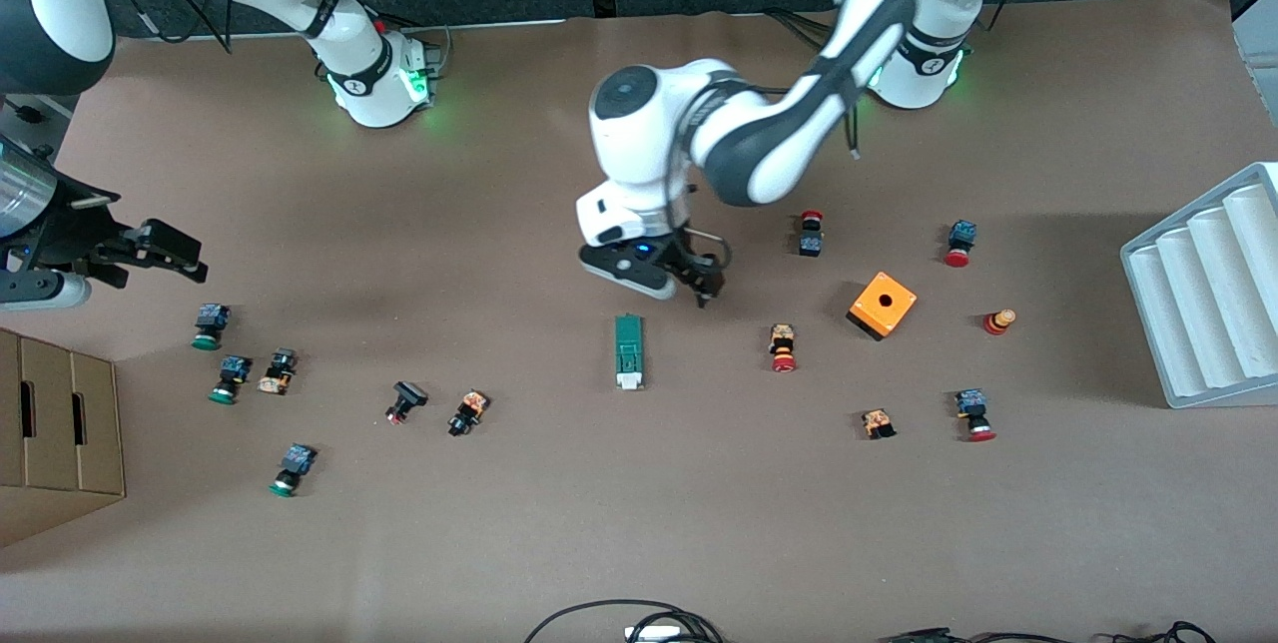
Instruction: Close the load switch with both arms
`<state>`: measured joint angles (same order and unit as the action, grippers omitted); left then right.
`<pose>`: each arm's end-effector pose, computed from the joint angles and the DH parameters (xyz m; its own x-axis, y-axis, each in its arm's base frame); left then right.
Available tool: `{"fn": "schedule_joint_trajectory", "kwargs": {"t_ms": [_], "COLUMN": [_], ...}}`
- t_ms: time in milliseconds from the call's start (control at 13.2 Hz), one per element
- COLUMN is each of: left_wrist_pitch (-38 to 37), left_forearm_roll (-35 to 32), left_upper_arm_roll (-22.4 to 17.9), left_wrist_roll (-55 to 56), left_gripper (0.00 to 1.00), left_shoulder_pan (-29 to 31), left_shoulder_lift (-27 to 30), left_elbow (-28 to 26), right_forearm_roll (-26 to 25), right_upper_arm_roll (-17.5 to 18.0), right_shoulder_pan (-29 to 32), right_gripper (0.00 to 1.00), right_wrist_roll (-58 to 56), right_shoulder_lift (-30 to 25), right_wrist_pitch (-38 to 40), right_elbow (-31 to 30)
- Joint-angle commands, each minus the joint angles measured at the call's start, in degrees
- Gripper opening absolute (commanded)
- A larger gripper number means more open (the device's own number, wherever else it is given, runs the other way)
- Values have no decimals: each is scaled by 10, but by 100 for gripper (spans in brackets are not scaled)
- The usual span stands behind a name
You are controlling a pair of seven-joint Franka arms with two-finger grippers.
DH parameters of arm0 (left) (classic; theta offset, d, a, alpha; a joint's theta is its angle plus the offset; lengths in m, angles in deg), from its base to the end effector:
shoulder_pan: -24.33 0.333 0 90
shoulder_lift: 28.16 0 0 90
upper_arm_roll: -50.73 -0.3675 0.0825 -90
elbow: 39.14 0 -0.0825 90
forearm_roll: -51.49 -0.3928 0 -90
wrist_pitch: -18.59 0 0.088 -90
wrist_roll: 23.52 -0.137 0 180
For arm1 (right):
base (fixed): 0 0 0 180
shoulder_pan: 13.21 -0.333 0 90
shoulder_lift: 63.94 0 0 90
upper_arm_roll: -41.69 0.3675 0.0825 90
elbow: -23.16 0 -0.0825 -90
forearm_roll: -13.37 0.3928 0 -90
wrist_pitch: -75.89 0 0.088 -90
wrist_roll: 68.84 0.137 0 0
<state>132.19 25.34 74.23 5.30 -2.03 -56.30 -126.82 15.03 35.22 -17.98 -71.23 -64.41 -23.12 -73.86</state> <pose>0.5278 -0.4924 0.4057 0.8648 -0.4914 0.1032 -0.4654 -0.8616 -0.2025 0.5728 -0.0137 0.6052 0.9990 0.0075 0.0440 0.0087 -0.9996 -0.0279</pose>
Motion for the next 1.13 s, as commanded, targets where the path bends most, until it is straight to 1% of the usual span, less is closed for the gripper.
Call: {"fn": "schedule_joint_trajectory", "kwargs": {"t_ms": [0, 303, 378, 529, 605, 756, 832, 908, 1059], "left_wrist_pitch": [-51, -123, -149, -192, -196, -196, -194, -186, -168], "left_forearm_roll": [75, 158, 162, 164, 168, 202, 217, 227, 260], "left_upper_arm_roll": [5, 5, 4, 2, 3, 2, -4, -44, -176], "left_wrist_roll": [-80, -183, -208, -221, -221, -224, -234, -255, -278], "left_gripper": [100, 100, 100, 100, 100, 100, 100, 100, 100], "left_shoulder_pan": [48, 154, 173, 218, 243, 289, 299, 295, 230], "left_shoulder_lift": [61, 124, 136, 154, 158, 160, 171, 194, 239], "left_elbow": [-10, -1, 6, 11, 11, 21, 19, 5, -50], "right_forearm_roll": [-1, -1, -2, -2, -3, -3, -3, -4, -5], "right_upper_arm_roll": [0, 0, 0, 0, 0, 1, 1, 1, 1], "right_shoulder_pan": [-3, -2, -2, -3, -3, -4, -7, -8, -8], "right_gripper": [100, 100, 100, 100, 100, 100, 100, 100, 100], "right_wrist_roll": [3, 3, 3, 3, 3, 3, 3, 2, 2], "right_shoulder_lift": [6, 8, 8, 8, 8, 7, 7, 7, 7], "right_wrist_pitch": [-10, -10, -10, -10, -10, -10, -11, -14, -16], "right_elbow": [6, 5, 6, 6, 6, 6, 6, 6, 6]}}
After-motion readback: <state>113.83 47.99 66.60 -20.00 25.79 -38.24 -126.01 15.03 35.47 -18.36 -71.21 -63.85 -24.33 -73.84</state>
